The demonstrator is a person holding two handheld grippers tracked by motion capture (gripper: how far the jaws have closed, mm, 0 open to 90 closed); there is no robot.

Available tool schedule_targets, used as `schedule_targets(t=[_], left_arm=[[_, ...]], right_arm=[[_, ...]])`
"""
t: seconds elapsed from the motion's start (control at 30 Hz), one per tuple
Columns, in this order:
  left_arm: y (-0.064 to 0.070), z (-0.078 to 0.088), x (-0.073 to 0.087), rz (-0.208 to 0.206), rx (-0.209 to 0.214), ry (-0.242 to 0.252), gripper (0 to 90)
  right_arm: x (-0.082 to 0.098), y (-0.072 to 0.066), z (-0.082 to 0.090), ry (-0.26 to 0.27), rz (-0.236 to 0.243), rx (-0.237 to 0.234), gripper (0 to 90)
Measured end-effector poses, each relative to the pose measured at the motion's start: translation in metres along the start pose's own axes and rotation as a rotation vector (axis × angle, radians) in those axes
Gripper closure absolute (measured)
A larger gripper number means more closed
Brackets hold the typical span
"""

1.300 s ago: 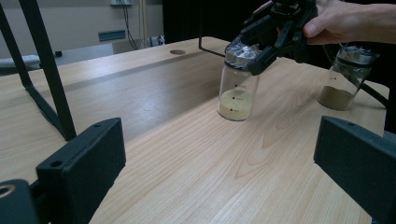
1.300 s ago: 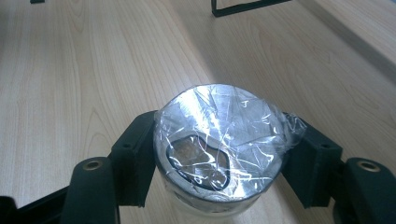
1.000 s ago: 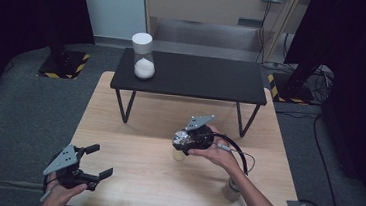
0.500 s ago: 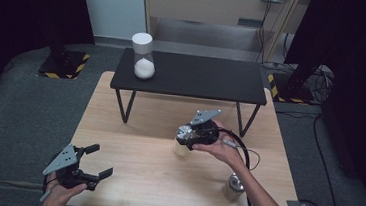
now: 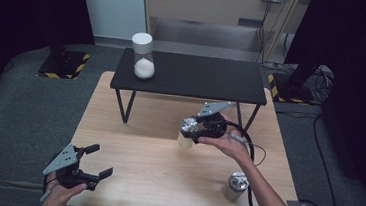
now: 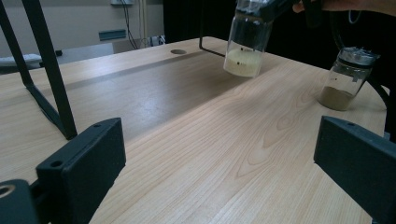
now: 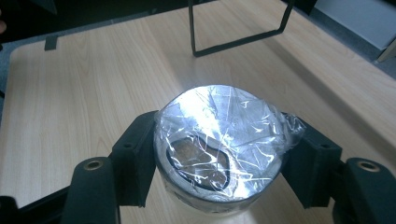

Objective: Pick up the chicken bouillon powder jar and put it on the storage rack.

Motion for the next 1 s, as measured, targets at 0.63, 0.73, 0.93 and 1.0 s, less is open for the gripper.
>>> schedule_targets(t=[0.63,0.73,0.93,1.0], left_arm=[[-0.001,-0.001,0.000,0.004,0.001,-0.003,1.3],[-0.001,-0.001,0.000,0.004,0.001,-0.003,1.2],[-0.001,-0.001,0.000,0.005,0.002,-0.004,1.3],[-0.001,-0.001,0.001,0.007,0.002,-0.004,1.3]], right_arm=[[-0.024,0.011,0.037,0.038,-0.024,0.017,35.1],[-0.028,0.013,0.044,0.043,-0.026,0.019,35.1],[-0.037,0.015,0.055,0.048,-0.024,0.024,35.1],[-0.040,0.016,0.058,0.046,-0.021,0.026,35.1]])
Point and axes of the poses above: each handheld gripper's, and its own axes: z roughly backward along the jaws, x roughly out of its underside, y roughly to its right, the point moved 4 cm from there along -z, roughly forward along the jaws, and after that the axes turned 8 degrees about z, right-handed, at the moved point
